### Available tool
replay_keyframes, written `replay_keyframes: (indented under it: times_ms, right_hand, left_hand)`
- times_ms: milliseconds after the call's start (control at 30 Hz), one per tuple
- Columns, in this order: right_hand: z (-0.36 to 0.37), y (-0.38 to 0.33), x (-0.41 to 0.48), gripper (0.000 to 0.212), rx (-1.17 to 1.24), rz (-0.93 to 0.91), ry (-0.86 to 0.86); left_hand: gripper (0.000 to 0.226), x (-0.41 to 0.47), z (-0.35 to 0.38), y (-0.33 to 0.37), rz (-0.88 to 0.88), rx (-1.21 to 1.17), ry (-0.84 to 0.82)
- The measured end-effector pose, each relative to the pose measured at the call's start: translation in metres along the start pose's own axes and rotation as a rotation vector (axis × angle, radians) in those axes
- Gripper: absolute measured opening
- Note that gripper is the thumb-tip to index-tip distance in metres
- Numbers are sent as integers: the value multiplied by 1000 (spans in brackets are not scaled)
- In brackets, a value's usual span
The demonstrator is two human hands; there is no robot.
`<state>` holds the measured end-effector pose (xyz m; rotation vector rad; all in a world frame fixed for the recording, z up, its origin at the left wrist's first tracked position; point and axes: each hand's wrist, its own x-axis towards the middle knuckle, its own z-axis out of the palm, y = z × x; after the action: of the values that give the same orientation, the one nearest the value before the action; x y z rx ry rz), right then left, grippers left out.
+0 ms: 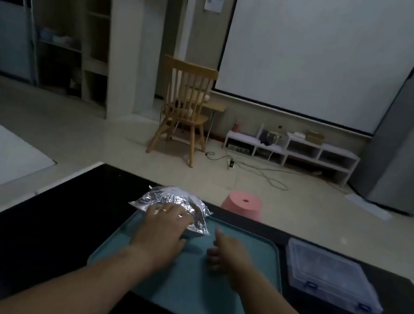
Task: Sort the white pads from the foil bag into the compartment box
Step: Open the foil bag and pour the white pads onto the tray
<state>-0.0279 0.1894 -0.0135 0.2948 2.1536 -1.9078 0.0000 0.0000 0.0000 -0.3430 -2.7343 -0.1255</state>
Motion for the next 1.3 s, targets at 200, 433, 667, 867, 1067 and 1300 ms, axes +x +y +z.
replay_keyframes:
  times_ms: [200,433,667,867,1067,1300]
  right_hand:
    - [-1,-10,20,28,-182,-19,-9]
    - [-18,-1,-26,33,-226,-25,-88]
    - [-65,10,-72,39,-179,-34,97]
    - [-102,17,-86,29,-161,-32,211]
    - [-103,27,-98,45,70,-17,127]
    - [-96,26,-102,37,-42,-98,38]
  left_hand:
    - [24,40,24,22,177,82,64]
    - [20,19,17,39,406,155,184]
    - [15,-39,-12,29,299,119,275]
    - [12,-70,-21,5,85,81,239]
    - [62,-85,-23,35,-323,-470,39]
    - [42,-71,-27,53,-312,-745,-52]
